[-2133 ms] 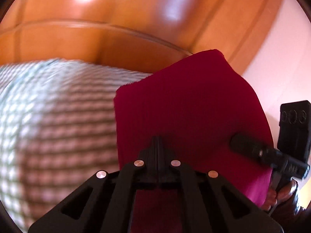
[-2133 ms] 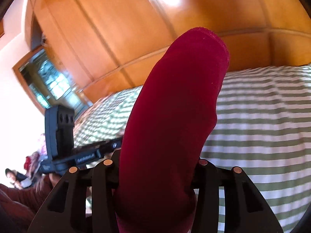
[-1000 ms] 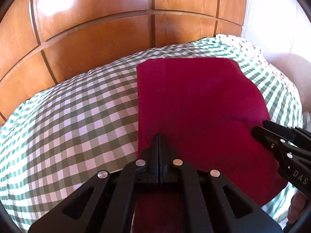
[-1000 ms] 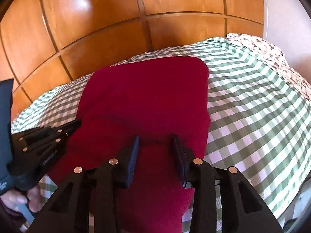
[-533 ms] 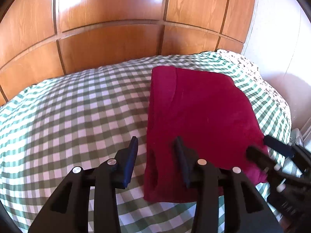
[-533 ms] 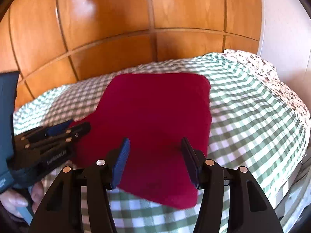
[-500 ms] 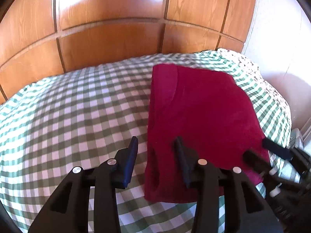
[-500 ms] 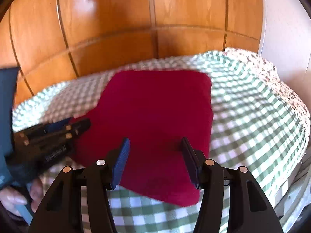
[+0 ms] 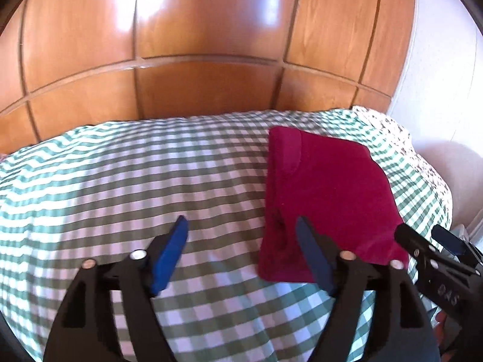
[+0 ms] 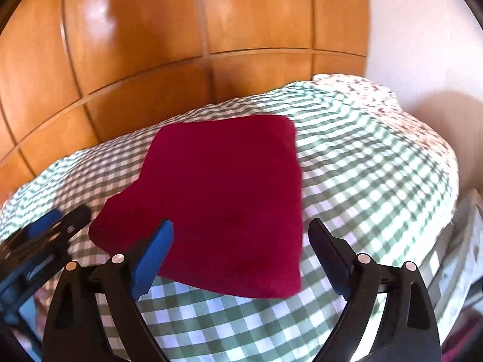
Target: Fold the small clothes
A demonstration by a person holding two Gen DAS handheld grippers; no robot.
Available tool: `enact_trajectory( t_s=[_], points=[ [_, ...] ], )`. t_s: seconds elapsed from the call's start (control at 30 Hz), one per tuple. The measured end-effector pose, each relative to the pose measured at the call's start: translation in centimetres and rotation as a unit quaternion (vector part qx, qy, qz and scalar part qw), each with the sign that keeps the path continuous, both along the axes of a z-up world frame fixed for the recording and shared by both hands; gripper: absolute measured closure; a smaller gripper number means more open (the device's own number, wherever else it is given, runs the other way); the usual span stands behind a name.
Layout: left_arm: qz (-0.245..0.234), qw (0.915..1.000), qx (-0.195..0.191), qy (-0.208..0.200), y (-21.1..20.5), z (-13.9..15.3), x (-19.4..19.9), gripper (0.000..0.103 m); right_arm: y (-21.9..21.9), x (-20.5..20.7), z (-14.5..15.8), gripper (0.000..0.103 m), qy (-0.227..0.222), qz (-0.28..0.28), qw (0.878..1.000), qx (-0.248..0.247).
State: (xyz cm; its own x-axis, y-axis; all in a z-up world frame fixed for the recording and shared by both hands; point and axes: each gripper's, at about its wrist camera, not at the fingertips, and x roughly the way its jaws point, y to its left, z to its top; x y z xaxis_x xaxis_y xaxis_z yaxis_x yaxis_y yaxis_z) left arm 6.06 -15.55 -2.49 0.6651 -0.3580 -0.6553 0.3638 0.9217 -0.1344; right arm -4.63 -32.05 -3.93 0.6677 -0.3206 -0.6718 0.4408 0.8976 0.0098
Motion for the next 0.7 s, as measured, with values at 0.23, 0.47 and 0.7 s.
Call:
enact_trajectory(
  t_s=[0.23, 0.47, 0.7],
  points=[
    [0.027, 0.9992, -0.007, -0.028, 1.4, 1.1, -2.3, 0.004, 2.0, -1.5, 0.6, 0.005, -0.02, -0.027, 0.999, -0.029],
    [0.036, 0.9985, 0.003, -0.041, 1.4, 1.8, -3.8, 0.003, 3.0, -2.7, 1.0, 0.004, -0.031, -0.042, 0.997, -0.055],
    [0.032, 0.999, 0.004, -0.031, 1.2, 1.8, -4.4, 0.003, 2.7, -3.4, 0.8, 0.004, -0.027, -0.06, 0.997, -0.046]
  ],
)
